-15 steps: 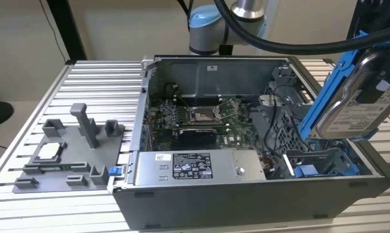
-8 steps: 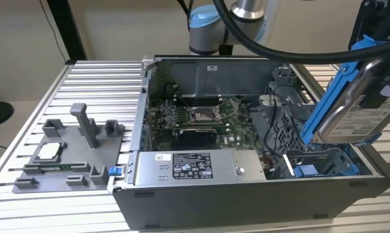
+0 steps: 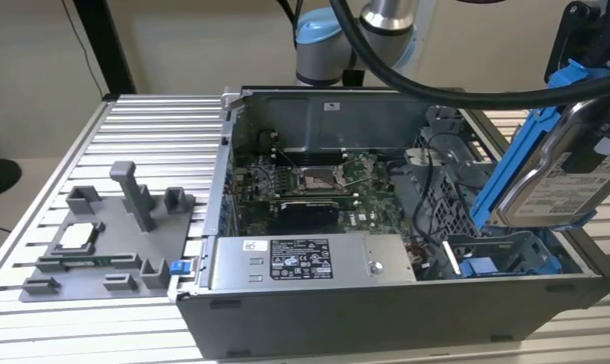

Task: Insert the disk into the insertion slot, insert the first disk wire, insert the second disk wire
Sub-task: 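Insert the disk into the insertion slot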

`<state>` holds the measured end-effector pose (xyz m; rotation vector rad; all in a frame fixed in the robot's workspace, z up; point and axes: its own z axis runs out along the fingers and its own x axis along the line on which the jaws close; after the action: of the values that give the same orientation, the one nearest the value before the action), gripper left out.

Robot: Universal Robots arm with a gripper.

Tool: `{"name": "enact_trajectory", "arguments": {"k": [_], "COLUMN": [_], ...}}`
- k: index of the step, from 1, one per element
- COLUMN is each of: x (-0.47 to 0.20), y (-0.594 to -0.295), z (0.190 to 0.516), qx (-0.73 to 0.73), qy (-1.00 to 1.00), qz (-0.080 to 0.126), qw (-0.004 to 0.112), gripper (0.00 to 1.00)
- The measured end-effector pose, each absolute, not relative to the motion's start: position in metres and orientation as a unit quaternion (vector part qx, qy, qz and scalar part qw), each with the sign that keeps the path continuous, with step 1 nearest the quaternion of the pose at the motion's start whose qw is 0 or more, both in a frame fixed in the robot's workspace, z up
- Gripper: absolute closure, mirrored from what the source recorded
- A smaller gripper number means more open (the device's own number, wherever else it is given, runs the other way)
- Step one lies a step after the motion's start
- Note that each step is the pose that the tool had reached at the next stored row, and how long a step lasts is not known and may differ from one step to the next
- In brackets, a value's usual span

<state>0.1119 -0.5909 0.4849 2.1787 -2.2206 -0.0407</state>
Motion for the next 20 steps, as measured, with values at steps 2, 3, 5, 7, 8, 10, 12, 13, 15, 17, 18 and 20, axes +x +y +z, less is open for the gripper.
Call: {"name": "enact_trajectory", "arguments": {"k": [2, 3, 5, 7, 8, 10, 12, 13, 15, 17, 18, 20], "x": [0.112, 0.112, 0.112, 0.112, 0.112, 0.112, 0.112, 0.112, 0.112, 0.112, 0.112, 0.113], "y": [-0.591, -0.591, -0.591, -0.591, -0.591, -0.591, -0.591, -0.591, -0.591, -0.591, -0.591, -0.591], "z": [0.485, 0.485, 0.485, 0.484, 0.483, 0.480, 0.477, 0.475, 0.473, 0.470, 0.469, 0.467], "qx": [0.700, 0.700, 0.700, 0.700, 0.700, 0.700, 0.700, 0.700, 0.700, 0.700, 0.700, 0.700], "qy": [-0.714, -0.714, -0.714, -0.714, -0.714, -0.714, -0.714, -0.714, -0.714, -0.714, -0.714, -0.714], "qz": [-0.013, -0.013, -0.013, -0.013, -0.013, -0.013, -0.013, -0.013, -0.013, -0.013, -0.014, -0.014], "qw": [0.015, 0.015, 0.015, 0.015, 0.015, 0.015, 0.015, 0.015, 0.015, 0.015, 0.015, 0.014], "gripper": [1.00, 1.00, 1.00, 1.00, 1.00, 1.00, 1.00, 1.00, 1.00, 1.00, 1.00, 1.00]}}
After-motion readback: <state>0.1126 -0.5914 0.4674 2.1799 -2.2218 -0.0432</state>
